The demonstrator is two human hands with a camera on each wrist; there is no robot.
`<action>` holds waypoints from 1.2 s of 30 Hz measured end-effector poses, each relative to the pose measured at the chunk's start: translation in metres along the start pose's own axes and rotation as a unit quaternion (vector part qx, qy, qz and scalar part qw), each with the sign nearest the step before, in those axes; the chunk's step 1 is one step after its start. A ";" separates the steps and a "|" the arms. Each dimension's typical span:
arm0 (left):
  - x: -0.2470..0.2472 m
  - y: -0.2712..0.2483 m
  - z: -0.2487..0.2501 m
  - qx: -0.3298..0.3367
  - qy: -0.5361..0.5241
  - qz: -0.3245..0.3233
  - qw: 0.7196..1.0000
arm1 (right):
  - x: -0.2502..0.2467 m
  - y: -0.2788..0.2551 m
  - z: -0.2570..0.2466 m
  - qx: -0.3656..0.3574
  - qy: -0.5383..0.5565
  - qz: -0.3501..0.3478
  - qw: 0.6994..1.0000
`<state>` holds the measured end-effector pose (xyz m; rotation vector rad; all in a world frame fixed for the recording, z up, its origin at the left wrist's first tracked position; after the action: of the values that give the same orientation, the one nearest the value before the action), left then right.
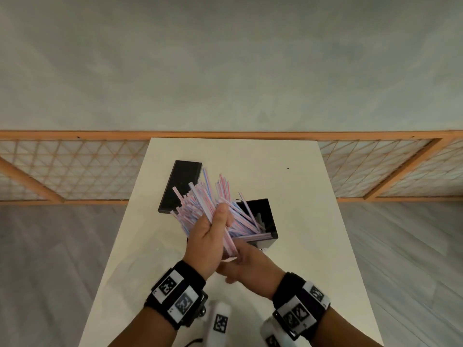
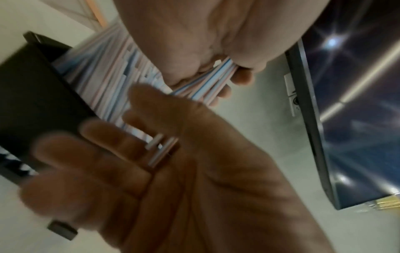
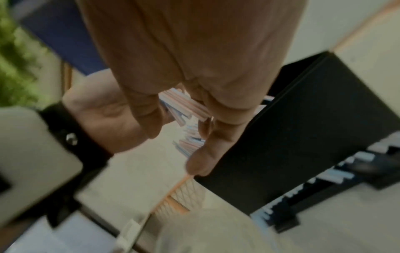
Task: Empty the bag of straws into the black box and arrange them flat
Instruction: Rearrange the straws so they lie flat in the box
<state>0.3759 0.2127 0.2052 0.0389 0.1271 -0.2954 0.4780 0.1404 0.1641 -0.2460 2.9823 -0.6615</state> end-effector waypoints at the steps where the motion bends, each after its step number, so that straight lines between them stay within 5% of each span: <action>1: 0.003 0.000 0.004 -0.002 -0.029 0.002 1.000 | 0.002 0.001 -0.008 0.004 0.050 -0.023 0.998; 11: 0.007 0.002 0.034 -0.012 -0.107 0.014 0.994 | -0.004 0.007 -0.032 -0.034 0.103 -0.019 0.994; 14: 0.004 0.001 0.024 -0.049 -0.096 0.019 0.994 | -0.014 0.017 -0.027 -0.055 0.050 -0.006 0.997; 16: 0.000 0.001 0.014 -0.067 -0.104 0.015 0.992 | -0.025 0.026 -0.023 -0.097 -0.077 0.008 0.992; 20: -0.028 0.006 -0.016 -0.101 -0.124 0.093 0.983 | -0.063 0.044 -0.016 -0.071 -0.435 0.076 0.895; 24: -0.069 0.002 -0.040 -0.141 0.005 0.143 0.980 | -0.095 0.055 -0.010 -0.011 -0.562 0.082 0.823; 31: -0.073 -0.001 -0.040 -0.063 0.240 -0.002 0.969 | -0.090 0.065 0.000 0.026 -0.633 0.108 0.766; 36: -0.051 -0.009 -0.050 0.037 0.406 -0.118 0.905 | -0.078 0.063 -0.002 -0.004 -0.669 0.117 0.734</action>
<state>0.3189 0.2215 0.1622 0.2231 0.9588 -0.5137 0.5457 0.2112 0.1426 -0.1997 1.5539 -0.2139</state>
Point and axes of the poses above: each hand's wrist, its own y-axis towards the middle knuckle, its own x-axis out of the palm, z = x × y, the point moved 4 cm from there along y, towards the middle knuckle, and after that the axes turned 2 degrees about x, right-handed, at the moved point
